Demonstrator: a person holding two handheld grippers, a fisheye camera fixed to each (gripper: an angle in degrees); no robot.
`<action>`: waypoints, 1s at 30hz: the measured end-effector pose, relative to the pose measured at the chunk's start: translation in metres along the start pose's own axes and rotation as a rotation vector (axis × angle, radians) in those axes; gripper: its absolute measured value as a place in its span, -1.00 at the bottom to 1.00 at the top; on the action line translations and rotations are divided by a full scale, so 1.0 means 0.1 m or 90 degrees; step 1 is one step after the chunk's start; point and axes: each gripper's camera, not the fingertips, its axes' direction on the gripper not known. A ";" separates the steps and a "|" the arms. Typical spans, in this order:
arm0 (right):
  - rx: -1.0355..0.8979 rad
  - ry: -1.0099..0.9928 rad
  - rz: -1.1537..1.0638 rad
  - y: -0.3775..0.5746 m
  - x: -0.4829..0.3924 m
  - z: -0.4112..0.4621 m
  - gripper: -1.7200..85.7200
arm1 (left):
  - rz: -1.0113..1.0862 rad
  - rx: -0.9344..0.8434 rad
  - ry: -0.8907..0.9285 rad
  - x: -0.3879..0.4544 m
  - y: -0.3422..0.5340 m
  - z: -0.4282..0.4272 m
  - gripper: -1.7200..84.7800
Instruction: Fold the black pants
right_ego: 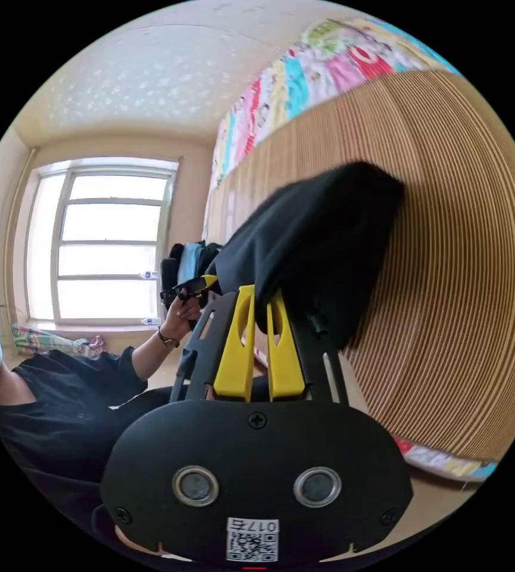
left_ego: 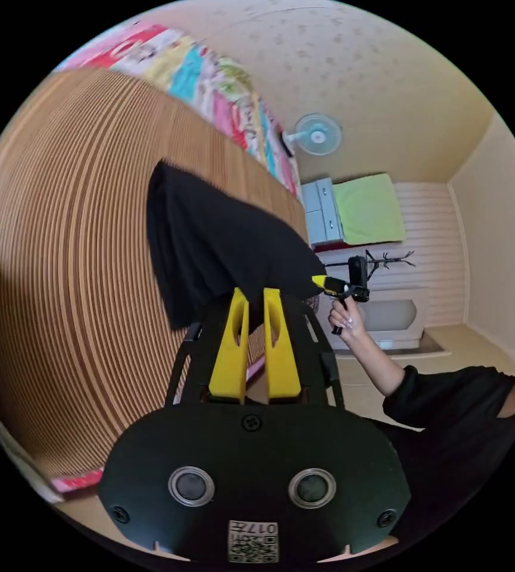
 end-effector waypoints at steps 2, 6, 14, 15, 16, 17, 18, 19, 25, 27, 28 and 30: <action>-0.026 0.019 0.092 0.37 0.38 0.27 -0.83 | -0.082 -0.032 -0.026 -0.41 0.30 0.20 -0.79; -0.017 0.002 0.214 0.83 0.88 0.37 -0.74 | -0.167 -0.002 0.005 -1.01 0.49 0.13 -0.66; 0.071 -0.020 0.150 -0.33 0.65 0.21 -0.50 | -0.038 0.012 -0.060 -1.18 -1.10 -0.07 -0.59; 0.064 -0.011 0.139 -0.58 0.60 0.28 -0.45 | -0.029 0.006 -0.066 -1.24 -1.34 -0.02 -0.59; 0.051 0.004 0.130 -0.81 0.55 0.37 -0.45 | -0.027 0.001 -0.068 -1.28 -1.45 0.02 -0.59; 0.042 0.009 0.125 -0.91 0.53 0.44 -0.45 | -0.027 -0.019 -0.076 -1.35 -1.64 0.11 -0.60; 0.015 0.008 0.113 -1.08 0.51 0.60 -0.47 | -0.030 -0.051 -0.087 -1.42 -1.79 0.23 -0.60; -0.035 0.012 0.111 -1.21 0.50 0.83 -0.50 | -0.026 -0.065 -0.088 -1.44 -1.84 0.29 -0.62; -0.082 0.044 0.148 -1.13 0.38 1.23 -0.65 | -0.087 -0.033 -0.105 -1.54 -1.72 0.46 -0.76; -0.103 0.029 0.153 -0.95 0.40 1.22 -0.69 | -0.124 -0.041 -0.092 -1.58 -1.50 0.53 -0.79; -0.093 0.015 0.167 -0.75 0.42 1.15 -0.70 | -0.132 -0.047 -0.084 -1.58 -1.44 0.57 -0.79; -0.061 -0.003 0.203 -0.41 0.50 0.97 -0.71 | -0.160 -0.089 -0.057 -1.52 -1.18 0.79 -0.80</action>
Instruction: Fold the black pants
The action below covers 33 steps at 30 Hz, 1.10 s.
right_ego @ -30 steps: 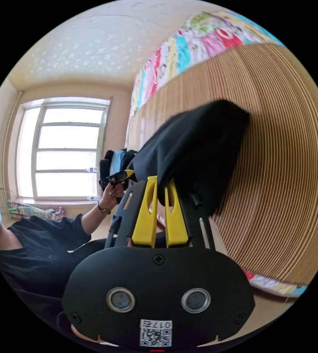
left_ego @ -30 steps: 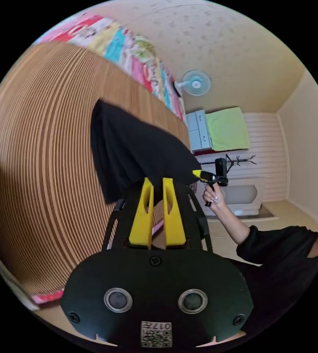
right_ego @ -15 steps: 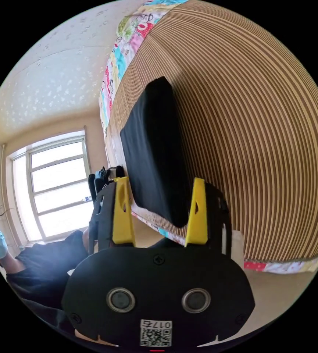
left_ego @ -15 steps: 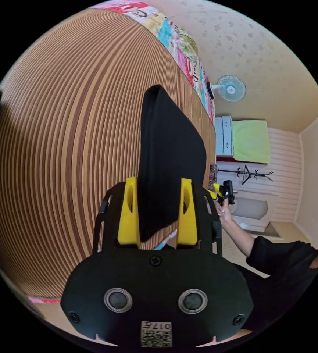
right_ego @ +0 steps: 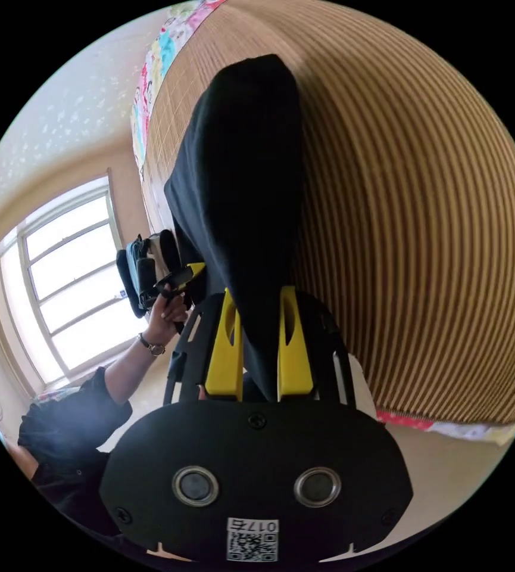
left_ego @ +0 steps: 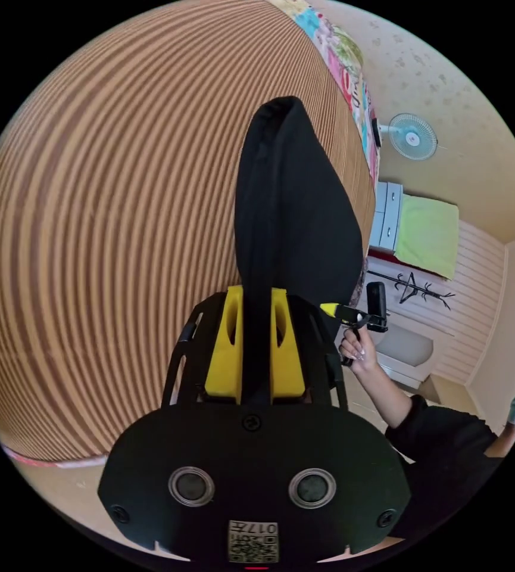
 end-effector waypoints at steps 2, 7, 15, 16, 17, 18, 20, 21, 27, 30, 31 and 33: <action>0.017 -0.022 0.030 0.29 0.20 -0.18 -0.72 | -0.025 -0.034 -0.003 0.09 0.17 0.29 -0.80; 0.083 0.014 0.062 0.80 0.79 -1.13 -0.74 | -0.031 -0.120 0.013 0.70 0.18 1.34 -0.81; 0.278 0.166 0.194 0.90 1.70 -3.21 -0.76 | 0.080 -0.228 0.046 2.79 -0.73 3.62 -0.80; 0.346 0.171 0.227 1.02 1.79 -3.55 -0.76 | 0.094 -0.245 0.054 2.94 -0.77 3.76 -0.80; 0.381 0.171 0.244 1.10 1.83 -3.71 -0.76 | 0.121 -0.279 0.064 3.23 -0.81 3.97 -0.79; 0.447 0.170 0.283 1.27 1.89 -3.97 -0.76 | 0.147 -0.309 0.063 3.47 -0.82 4.10 -0.77; 0.530 0.158 0.335 1.54 1.93 -4.21 -0.77 | 0.189 -0.360 0.051 3.73 -0.79 4.18 -0.76; 0.574 0.154 0.344 1.70 1.90 -4.26 -0.79 | 0.218 -0.389 0.037 3.82 -0.74 4.16 -0.77; 0.543 0.094 0.305 2.01 1.72 -3.53 -0.92 | 0.183 -0.505 -0.178 2.95 -0.32 3.37 -0.88; 0.475 -0.016 0.275 2.04 1.60 -2.86 -0.94 | 0.079 -0.545 -0.341 2.16 0.04 2.44 -0.96; 0.440 -0.058 0.276 2.03 1.55 -2.60 -0.94 | 0.066 -0.544 -0.372 2.04 0.12 2.21 -0.97; 0.348 -0.110 0.283 1.90 1.50 -2.26 -0.95 | 0.030 -0.517 -0.446 1.70 0.41 1.27 -0.98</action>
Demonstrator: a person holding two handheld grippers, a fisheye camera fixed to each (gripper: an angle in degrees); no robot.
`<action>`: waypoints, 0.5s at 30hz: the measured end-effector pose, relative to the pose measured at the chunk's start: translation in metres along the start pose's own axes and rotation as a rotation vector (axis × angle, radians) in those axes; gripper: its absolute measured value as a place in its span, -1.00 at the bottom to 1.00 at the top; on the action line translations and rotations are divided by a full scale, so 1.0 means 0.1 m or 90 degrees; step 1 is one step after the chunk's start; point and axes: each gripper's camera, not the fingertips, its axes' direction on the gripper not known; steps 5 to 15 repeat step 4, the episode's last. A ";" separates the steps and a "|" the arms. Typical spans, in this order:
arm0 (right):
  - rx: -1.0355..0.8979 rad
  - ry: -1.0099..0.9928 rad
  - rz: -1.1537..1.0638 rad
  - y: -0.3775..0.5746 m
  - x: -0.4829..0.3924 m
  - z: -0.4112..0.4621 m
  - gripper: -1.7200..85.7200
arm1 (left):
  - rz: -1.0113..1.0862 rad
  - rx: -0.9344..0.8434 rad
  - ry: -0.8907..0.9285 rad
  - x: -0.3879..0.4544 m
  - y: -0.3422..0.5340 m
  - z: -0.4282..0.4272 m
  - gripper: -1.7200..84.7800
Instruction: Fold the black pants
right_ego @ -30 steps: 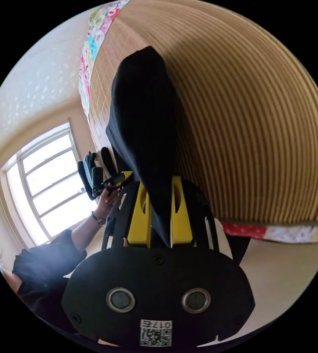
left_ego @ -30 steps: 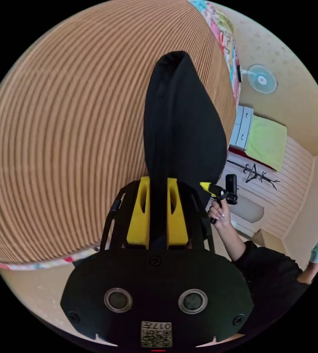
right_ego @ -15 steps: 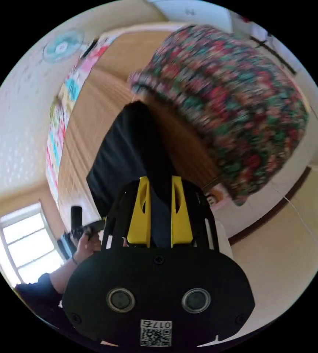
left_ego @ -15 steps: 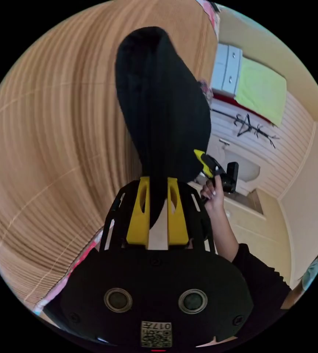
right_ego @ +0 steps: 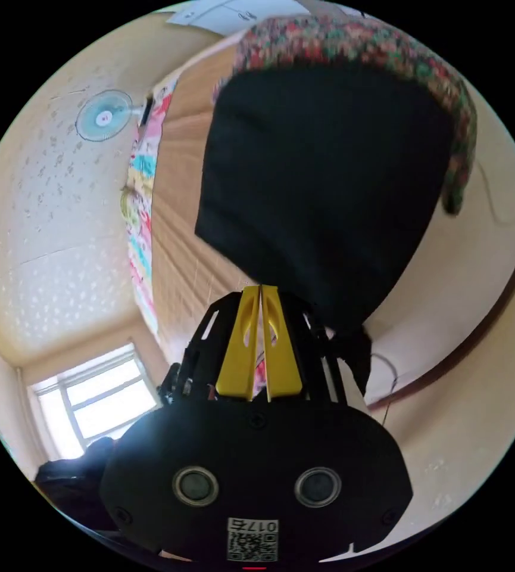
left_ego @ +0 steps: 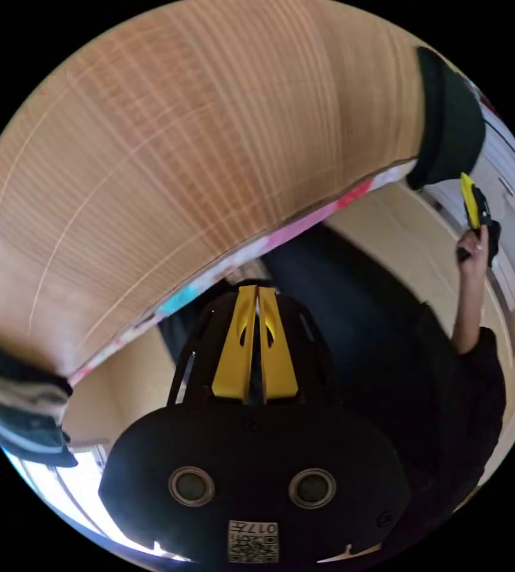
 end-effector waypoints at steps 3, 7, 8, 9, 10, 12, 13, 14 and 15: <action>-0.309 0.070 0.032 -0.10 -0.10 0.78 -0.94 | -0.079 0.074 0.018 -0.78 1.00 -0.19 -0.98; -0.417 0.134 0.013 -0.11 -0.25 1.04 -0.94 | -0.098 0.098 0.031 -0.92 1.19 -0.22 -0.98; -0.417 0.134 0.013 -0.11 -0.25 1.04 -0.94 | -0.098 0.098 0.031 -0.92 1.19 -0.22 -0.98; -0.417 0.134 0.013 -0.11 -0.25 1.04 -0.94 | -0.098 0.098 0.031 -0.92 1.19 -0.22 -0.98; -0.417 0.134 0.013 -0.11 -0.25 1.04 -0.94 | -0.098 0.098 0.031 -0.92 1.19 -0.22 -0.98; -0.417 0.134 0.013 -0.11 -0.25 1.04 -0.94 | -0.098 0.098 0.031 -0.92 1.19 -0.22 -0.98; -0.417 0.134 0.013 -0.11 -0.25 1.04 -0.94 | -0.098 0.098 0.031 -0.92 1.19 -0.22 -0.98; -0.417 0.134 0.013 -0.11 -0.25 1.04 -0.94 | -0.098 0.098 0.031 -0.92 1.19 -0.22 -0.98; -0.417 0.134 0.013 -0.11 -0.25 1.04 -0.94 | -0.098 0.098 0.031 -0.92 1.19 -0.22 -0.98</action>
